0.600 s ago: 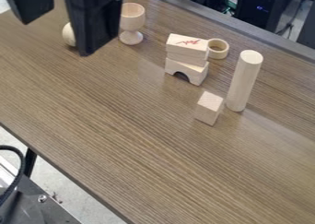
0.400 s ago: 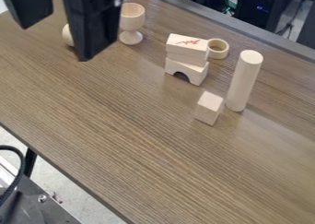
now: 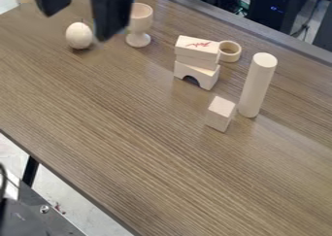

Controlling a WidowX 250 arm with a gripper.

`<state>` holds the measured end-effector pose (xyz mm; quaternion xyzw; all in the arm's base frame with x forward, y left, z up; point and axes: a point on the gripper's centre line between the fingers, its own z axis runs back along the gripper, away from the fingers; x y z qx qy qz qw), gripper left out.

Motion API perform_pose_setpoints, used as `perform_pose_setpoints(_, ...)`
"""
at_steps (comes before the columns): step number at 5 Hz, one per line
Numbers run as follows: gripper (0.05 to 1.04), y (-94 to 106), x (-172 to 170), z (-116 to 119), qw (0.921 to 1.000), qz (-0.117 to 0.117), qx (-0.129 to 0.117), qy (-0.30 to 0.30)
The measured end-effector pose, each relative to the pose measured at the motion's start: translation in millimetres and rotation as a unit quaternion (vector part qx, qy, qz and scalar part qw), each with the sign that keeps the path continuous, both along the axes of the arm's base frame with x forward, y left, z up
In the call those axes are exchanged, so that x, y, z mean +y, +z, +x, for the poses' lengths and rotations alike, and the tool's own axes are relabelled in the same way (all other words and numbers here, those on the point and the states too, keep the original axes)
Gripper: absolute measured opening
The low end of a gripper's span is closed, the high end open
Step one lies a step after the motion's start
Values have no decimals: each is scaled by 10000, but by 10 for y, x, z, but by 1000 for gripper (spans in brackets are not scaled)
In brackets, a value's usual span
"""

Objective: Put the ball in the cup

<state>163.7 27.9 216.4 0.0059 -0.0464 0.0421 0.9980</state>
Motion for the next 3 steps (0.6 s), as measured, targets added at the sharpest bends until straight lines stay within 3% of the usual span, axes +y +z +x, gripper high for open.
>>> perform_pose_setpoints(3,999,-355,922,380,9956,163,160,909)
